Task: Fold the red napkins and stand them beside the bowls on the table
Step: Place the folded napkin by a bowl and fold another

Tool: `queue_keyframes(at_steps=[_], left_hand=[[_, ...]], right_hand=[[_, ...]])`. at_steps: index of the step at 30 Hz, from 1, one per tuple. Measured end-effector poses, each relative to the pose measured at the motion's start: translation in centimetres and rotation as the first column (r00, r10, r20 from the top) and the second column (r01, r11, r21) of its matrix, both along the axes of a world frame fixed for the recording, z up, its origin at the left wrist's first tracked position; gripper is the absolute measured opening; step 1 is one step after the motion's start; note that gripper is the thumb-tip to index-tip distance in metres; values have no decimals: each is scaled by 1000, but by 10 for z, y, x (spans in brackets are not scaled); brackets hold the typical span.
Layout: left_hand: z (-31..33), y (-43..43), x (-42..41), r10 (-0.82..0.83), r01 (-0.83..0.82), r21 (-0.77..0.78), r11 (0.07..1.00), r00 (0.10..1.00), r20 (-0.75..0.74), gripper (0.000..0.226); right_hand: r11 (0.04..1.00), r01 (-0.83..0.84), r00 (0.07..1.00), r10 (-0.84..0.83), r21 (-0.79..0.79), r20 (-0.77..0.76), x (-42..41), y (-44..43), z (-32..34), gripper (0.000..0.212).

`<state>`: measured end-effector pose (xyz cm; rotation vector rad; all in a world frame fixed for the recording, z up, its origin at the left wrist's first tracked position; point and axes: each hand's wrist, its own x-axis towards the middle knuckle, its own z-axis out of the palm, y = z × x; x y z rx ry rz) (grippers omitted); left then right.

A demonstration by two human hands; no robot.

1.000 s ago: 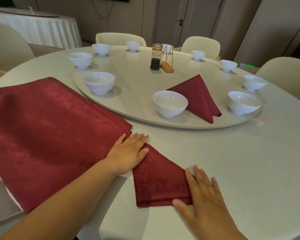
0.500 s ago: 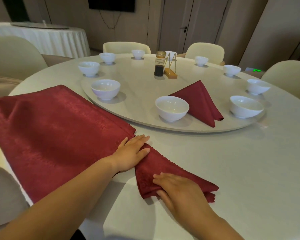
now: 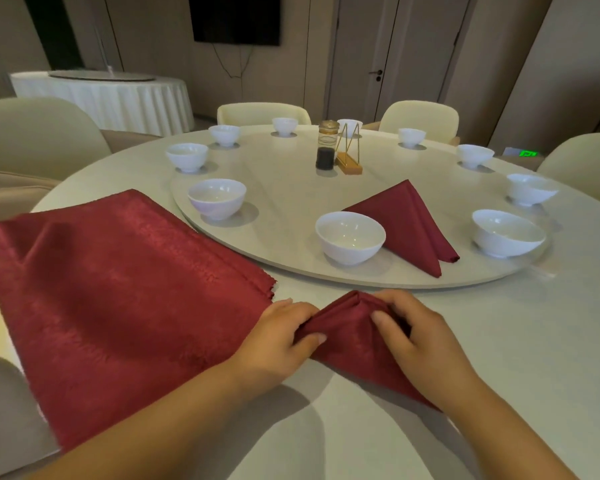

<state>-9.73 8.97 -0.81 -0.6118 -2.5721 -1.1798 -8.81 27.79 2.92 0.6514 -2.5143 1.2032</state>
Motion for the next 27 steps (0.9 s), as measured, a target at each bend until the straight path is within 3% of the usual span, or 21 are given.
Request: queue_keyframes(at_steps=[2, 3, 7, 11, 13, 16, 18, 21, 25, 27], left_hand=[[3, 14, -11, 12, -27, 165, 986, 996, 92, 3], [6, 22, -16, 13, -37, 217, 976, 994, 113, 15], [8, 43, -34, -12, -26, 232, 972, 988, 157, 18], [1, 38, -43, -95, 78, 191, 979, 992, 83, 47], [-4, 23, -53, 4, -9, 214, 977, 1000, 26, 58], [-7, -4, -70, 220, -221, -5, 975, 973, -72, 71], [-14, -15, -76, 264, -264, -245, 933, 964, -35, 79], [-19, -19, -76, 291, -279, -421, 863, 956, -37, 93], [-20, -21, -77, 300, -324, -563, 760, 944, -139, 58], [-16, -19, -76, 331, -361, -594, 719, 929, -165, 56]], right_hand=[[999, 39, 998, -39, 5, -50, -8, 7, 10, 19], [999, 52, 997, -51, 9, -64, -11, 9, 15, 22], [994, 101, 992, -97, 45, -77, -23, 19, 12, 27], [979, 197, 980, -195, 45, -39, -37, 28, -8, 14], [982, 189, 982, -189, -19, -17, -41, 32, -14, 21], [971, 202, 979, -200, -126, 25, -44, 34, -17, 15], [966, 201, 980, -196, -164, 46, -44, 34, -20, 23], [966, 199, 980, -195, -163, 39, -43, 34, -23, 27], [963, 198, 980, -192, -181, 46, -41, 35, -25, 28], [965, 191, 982, -187, -181, 38, -40, 35, -25, 28]])
